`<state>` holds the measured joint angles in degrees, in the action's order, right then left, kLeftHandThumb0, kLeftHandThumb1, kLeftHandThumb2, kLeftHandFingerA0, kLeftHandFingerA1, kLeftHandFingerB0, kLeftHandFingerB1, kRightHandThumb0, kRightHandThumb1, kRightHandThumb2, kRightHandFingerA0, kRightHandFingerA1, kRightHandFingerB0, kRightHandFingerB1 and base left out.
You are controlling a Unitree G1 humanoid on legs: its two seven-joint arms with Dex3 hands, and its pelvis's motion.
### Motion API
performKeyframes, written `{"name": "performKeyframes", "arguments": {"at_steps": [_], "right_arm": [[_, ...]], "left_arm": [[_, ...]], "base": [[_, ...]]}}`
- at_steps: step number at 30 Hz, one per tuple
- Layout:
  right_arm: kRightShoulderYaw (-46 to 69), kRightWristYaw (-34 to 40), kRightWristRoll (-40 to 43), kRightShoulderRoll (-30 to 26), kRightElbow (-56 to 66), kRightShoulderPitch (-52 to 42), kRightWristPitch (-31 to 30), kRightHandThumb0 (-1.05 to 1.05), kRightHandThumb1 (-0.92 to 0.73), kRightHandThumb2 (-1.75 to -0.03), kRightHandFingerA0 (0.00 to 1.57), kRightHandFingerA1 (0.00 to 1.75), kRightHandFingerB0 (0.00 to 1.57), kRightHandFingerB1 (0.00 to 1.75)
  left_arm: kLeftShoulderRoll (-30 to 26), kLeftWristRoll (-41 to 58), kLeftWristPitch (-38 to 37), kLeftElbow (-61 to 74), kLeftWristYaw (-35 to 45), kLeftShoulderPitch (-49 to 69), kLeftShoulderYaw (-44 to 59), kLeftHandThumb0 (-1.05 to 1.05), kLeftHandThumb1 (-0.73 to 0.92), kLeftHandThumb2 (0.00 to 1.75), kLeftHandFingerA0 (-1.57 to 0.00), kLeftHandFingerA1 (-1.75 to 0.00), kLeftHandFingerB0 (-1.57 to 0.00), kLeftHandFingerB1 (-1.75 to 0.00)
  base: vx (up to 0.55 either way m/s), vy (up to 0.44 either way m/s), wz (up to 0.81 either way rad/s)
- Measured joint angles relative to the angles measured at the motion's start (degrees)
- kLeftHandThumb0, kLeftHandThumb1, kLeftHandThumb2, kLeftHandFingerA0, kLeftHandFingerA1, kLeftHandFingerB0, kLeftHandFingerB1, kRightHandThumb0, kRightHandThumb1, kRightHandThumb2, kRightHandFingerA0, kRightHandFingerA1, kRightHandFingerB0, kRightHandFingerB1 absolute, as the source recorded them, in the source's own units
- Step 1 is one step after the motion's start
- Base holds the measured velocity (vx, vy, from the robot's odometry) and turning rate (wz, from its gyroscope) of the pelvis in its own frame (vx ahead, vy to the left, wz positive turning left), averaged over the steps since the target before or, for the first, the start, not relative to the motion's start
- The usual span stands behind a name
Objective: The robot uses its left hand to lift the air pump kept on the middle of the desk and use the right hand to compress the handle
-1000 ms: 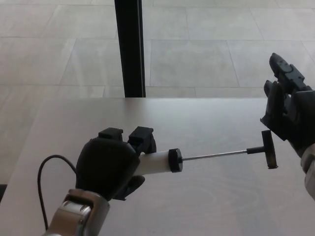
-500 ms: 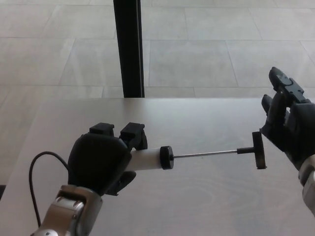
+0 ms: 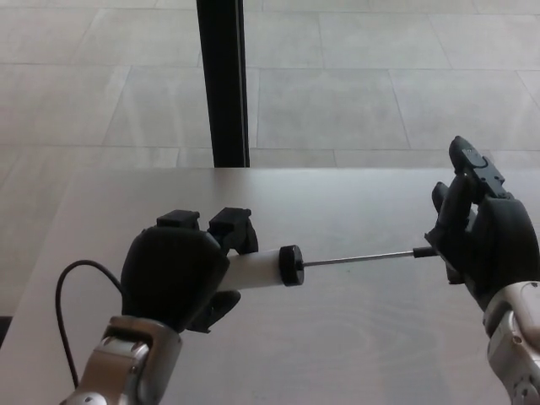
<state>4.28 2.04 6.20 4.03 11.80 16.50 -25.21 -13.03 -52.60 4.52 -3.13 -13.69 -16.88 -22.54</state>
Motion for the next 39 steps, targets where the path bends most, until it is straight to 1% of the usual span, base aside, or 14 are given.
{"name": "performKeyframes", "arguments": {"at_steps": [1,2,3,4,5,6,11,18,33,34,35,37,38,39], "right_arm": [[-0.08,0.25,-0.06,0.42,0.0,-0.28,0.0,-1.05,-0.92,-1.32,0.0,0.1,0.0,0.0],[-0.31,0.42,-0.18,0.5,0.0,-0.37,0.08,-1.05,-0.92,-1.32,0.0,0.1,0.0,0.0],[-0.53,0.58,-0.31,0.56,0.0,-0.45,0.18,-1.05,-0.92,-1.32,0.0,0.1,0.0,0.0],[-0.75,0.67,-0.39,0.61,-0.01,-0.49,0.28,-0.95,-0.92,-0.9,0.0,0.0,0.0,0.0],[-1.08,0.65,-0.49,0.52,-0.08,-0.53,0.53,-0.95,-0.92,-1.0,0.0,0.0,0.0,0.0],[-1.47,0.61,-0.6,0.43,-0.13,-0.59,0.7,-1.02,-0.92,-1.32,0.0,0.11,0.0,0.02],[-4.61,0.65,-1.99,0.12,-0.11,-1.26,0.77,-1.03,-0.92,-1.31,0.0,0.13,0.0,0.05],[-8.25,0.62,-3.96,-0.59,-0.03,-1.86,0.55,-1.05,-0.92,-1.29,0.0,0.1,0.0,0.05],[-12.89,1.26,-7.81,-0.65,-0.08,-1.32,1.13,-1.05,-0.89,-1.3,0.0,0.11,0.0,0.02],[-12.94,1.34,-8.02,-0.42,-0.09,-1.16,1.23,-1.05,-0.89,-1.3,0.0,0.1,0.0,0.02],[-12.91,1.41,-8.08,-0.26,-0.11,-1.07,1.35,-1.05,-0.9,-1.3,0.0,0.09,0.0,0.02],[-12.86,1.52,-8.22,0.04,-0.25,-0.99,1.75,-1.05,-0.89,-1.3,0.0,0.09,0.0,0.02],[-12.83,1.56,-8.28,0.12,-0.25,-0.99,1.82,-1.05,-0.92,-1.3,0.0,0.09,0.0,0.03],[-12.85,1.63,-8.43,0.13,-0.33,-0.97,2.08,-1.05,-0.92,-1.3,0.0,0.09,0.0,0.03]], "left_arm": [[0.2,0.03,0.0,-0.11,-0.11,0.0,0.09,0.02,0.54,1.12,-1.17,-1.48,-0.96,-1.3],[0.38,0.04,0.01,-0.16,-0.15,-0.03,0.12,0.02,0.56,1.13,-0.85,-1.75,-0.73,-1.58],[0.54,0.02,0.01,-0.27,-0.22,-0.09,0.14,0.02,0.56,1.13,-0.85,-1.75,-0.73,-1.58],[0.64,0.0,0.0,-0.43,-0.37,-0.2,0.14,-0.01,0.58,1.09,-0.84,-1.75,-0.72,-1.57],[0.76,-0.05,0.01,-0.58,-0.44,-0.37,0.08,0.0,0.57,1.1,-0.85,-1.75,-0.73,-1.56],[0.85,-0.1,0.01,-0.7,-0.48,-0.53,0.03,0.0,0.56,1.12,-0.86,-1.75,-0.72,-1.6],[1.96,-0.16,0.16,-1.42,-0.4,-1.38,-0.23,-0.03,0.61,0.99,-0.85,-1.75,-0.66,-1.62],[2.45,-0.31,0.64,-1.41,0.32,-2.11,-0.77,-0.03,0.57,1.08,-0.86,-1.75,-0.69,-1.59],[4.14,-0.49,1.32,-1.44,2.19,-4.26,-1.9,-0.1,0.59,0.95,-0.83,-1.75,-0.71,-1.48],[4.48,-0.59,1.54,-1.58,2.24,-4.61,-2.07,-0.1,0.59,0.96,-0.86,-1.75,-0.72,-1.45],[4.76,-0.66,1.65,-1.8,2.23,-4.86,-2.2,-0.16,0.51,1.05,-1.21,-1.39,-0.91,-1.17],[5.91,-0.74,2.04,-2.52,2.05,-5.43,-2.4,-0.16,0.51,1.05,-1.23,-1.43,-0.92,-1.21],[6.41,-0.76,2.21,-2.71,1.99,-5.59,-2.44,-0.1,0.6,0.97,-0.9,-1.75,-0.69,-1.51],[6.95,-0.78,2.51,-2.84,1.98,-5.72,-2.48,-0.08,0.57,1.0,-0.9,-1.75,-0.73,-1.41]], "base": [[0.0,0.0,0.0],[0.0,0.0,0.0],[0.0,0.0,0.0],[0.0,0.0,0.0],[0.0,0.0,0.0],[0.0,0.0,0.0],[0.0,0.0,0.0],[0.0,0.0,0.0],[0.0,0.0,0.0],[0.0,0.0,0.0],[0.0,0.0,0.0],[0.0,0.0,0.0],[0.0,0.0,0.0],[0.0,0.0,0.0]]}}
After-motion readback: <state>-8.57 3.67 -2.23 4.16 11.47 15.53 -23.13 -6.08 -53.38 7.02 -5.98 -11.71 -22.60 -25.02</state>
